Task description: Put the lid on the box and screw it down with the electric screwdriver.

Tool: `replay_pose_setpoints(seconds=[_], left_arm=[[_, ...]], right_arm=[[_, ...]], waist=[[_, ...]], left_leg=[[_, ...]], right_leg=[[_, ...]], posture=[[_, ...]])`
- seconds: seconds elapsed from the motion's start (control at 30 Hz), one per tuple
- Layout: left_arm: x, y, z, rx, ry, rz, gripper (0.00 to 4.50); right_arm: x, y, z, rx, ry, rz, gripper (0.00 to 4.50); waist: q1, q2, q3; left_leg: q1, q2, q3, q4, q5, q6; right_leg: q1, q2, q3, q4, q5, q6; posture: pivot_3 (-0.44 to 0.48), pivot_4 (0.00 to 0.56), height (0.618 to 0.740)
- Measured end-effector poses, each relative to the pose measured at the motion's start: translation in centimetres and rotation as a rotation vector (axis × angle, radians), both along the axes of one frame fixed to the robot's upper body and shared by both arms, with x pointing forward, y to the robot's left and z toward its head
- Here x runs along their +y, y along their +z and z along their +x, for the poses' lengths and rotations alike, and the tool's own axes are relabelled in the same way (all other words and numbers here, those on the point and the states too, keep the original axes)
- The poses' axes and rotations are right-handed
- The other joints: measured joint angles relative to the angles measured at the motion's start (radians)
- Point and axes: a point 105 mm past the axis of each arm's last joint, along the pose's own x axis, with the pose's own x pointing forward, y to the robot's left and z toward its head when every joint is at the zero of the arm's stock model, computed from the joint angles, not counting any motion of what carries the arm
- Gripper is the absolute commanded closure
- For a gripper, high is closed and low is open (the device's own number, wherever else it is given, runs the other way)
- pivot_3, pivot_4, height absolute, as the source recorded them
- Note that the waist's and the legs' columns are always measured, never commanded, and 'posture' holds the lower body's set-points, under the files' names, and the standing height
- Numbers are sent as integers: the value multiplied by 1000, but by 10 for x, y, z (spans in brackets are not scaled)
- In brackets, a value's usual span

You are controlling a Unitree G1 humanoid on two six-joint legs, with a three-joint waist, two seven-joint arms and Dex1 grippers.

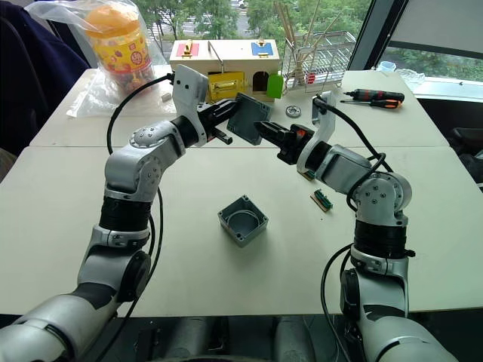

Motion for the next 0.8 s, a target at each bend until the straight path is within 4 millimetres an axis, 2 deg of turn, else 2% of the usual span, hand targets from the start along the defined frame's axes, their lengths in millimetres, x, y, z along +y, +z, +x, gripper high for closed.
replay_pose_setpoints(seconds=[0.1, 0.33, 0.37, 0.43, 0.5, 0.57, 0.63, 0.67, 0.73, 0.8], left_arm=[[1, -1, -4, 11, -30, -6, 3440], [1, -1, -14, 41, -115, -15, 250], [3, 0, -17, 53, -130, -32, 75], [12, 7, -27, 120, -198, -122, 75], [29, 18, -42, 168, -268, -198, 75], [51, 27, -51, 199, -287, -240, 75], [67, 28, -53, 229, -260, -252, 75], [76, 26, -53, 248, -238, -257, 305], [80, 21, -52, 277, -225, -257, 933], [79, 11, -52, 314, -225, -250, 1942]], right_arm=[[0, 0, 0, 0, -1, 0, 4374], [0, 1, 0, -6, -4, 1, 4374], [-1, 1, 1, -14, -7, -2, 4374], [-3, 4, 0, -61, -35, -35, 4374], [-16, 7, -3, -143, -95, -120, 4374], [-34, 9, -10, -272, -173, -297, 4374], [-41, 7, -22, -426, -203, -507, 4374], [-38, 2, -30, -507, -182, -607, 4374], [-29, -6, -43, -624, -146, -711, 4374], [-18, -15, -56, -721, -123, -781, 4374]], waist=[[-1, 0, 0], [-2, 0, 0], [-2, 0, 0], [-5, 0, 0], [-5, 1, 0], [-4, 1, 0], [-3, 0, 0], [-4, 0, 0], [-4, 0, 0], [-1, 0, 0]], left_leg=[[0, 0, 0, 0, 0, 0], [0, 0, 0, 0, 0, 0], [0, 0, 0, 0, 0, 0], [0, 2, -2, -1, 0, 0], [0, 4, -3, -2, 0, 0], [0, 4, -3, -2, 0, 0], [1, 3, -2, -2, 0, 0], [2, 3, -2, -2, 0, -1], [2, 2, -2, -2, 1, -2], [2, 2, -2, -2, 1, -2]], right_leg=[[0, 0, 0, 0, 0, 0], [0, 0, 0, 0, 0, 0], [0, 0, 0, 0, 0, 0], [-2, 0, 1, 0, 0, 0], [-2, 0, 1, 0, 0, 0], [-2, 0, 1, -1, 0, 0], [-1, 0, 1, -1, 0, 0], [-1, 0, 1, -1, 0, 0], [-1, 0, 1, -1, 0, 0], [-1, 0, 1, 0, 0, 0]], posture=[[0, 150, 711], [0, 150, 711], [0, 150, 711], [0, 150, 711], [0, 150, 711], [0, 150, 711], [0, 150, 711], [0, 150, 711], [0, 150, 711], [0, 150, 711]])
